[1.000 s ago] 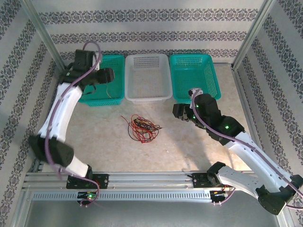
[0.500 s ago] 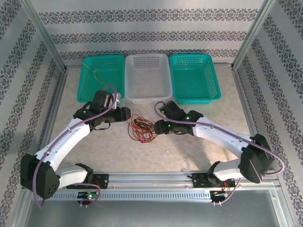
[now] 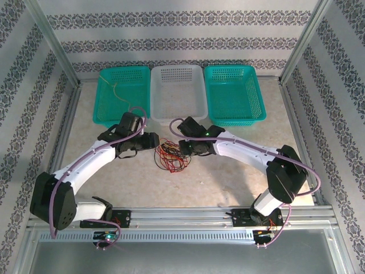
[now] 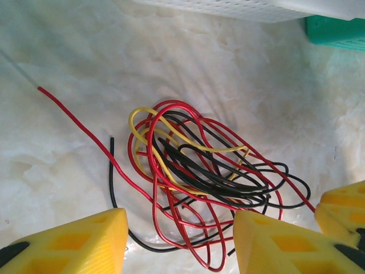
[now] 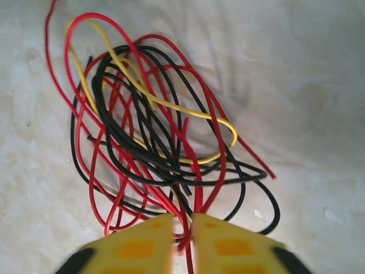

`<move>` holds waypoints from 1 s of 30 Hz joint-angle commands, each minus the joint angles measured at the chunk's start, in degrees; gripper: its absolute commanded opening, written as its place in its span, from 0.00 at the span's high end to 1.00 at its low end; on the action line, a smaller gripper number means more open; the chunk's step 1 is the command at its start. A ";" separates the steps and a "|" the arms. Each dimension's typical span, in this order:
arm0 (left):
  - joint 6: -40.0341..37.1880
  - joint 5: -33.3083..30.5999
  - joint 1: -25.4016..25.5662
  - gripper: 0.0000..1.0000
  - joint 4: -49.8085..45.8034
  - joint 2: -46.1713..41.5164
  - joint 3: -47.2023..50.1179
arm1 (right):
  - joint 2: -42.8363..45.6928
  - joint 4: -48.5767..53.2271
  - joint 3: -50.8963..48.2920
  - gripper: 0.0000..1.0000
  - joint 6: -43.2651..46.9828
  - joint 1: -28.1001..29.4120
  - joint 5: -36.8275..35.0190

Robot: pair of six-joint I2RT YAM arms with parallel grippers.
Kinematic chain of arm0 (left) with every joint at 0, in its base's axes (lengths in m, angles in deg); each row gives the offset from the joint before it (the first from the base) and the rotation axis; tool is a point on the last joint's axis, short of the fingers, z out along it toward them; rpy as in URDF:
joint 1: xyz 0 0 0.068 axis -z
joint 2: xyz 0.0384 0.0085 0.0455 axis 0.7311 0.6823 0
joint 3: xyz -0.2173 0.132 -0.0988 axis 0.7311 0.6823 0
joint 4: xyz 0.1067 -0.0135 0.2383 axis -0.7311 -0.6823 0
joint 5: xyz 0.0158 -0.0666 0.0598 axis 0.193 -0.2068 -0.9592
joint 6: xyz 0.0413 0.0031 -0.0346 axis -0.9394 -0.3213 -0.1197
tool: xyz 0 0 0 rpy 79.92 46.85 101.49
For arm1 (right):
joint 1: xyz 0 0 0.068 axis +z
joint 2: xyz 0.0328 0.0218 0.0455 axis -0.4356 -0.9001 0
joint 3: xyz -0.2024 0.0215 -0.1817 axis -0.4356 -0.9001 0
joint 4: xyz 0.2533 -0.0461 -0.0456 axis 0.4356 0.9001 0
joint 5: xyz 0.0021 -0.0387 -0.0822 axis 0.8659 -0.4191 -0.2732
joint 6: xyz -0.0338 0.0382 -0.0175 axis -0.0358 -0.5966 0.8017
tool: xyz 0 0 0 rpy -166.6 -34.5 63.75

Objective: Untangle the cables

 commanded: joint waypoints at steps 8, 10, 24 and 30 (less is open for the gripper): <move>2.07 1.43 5.59 0.49 6.12 5.91 0.37 | 6.49 2.49 -3.17 1.00 1.29 0.58 -2.42; 2.69 1.25 7.02 0.49 6.96 6.90 0.11 | 7.75 4.17 -3.03 0.86 2.11 0.46 -3.63; 3.08 0.62 9.94 0.49 6.39 11.76 -3.00 | 8.36 1.44 -6.43 0.49 2.56 -8.23 7.67; 3.03 -0.52 9.87 0.48 5.27 11.99 -4.50 | 4.44 0.39 -3.71 0.45 2.21 -5.70 9.56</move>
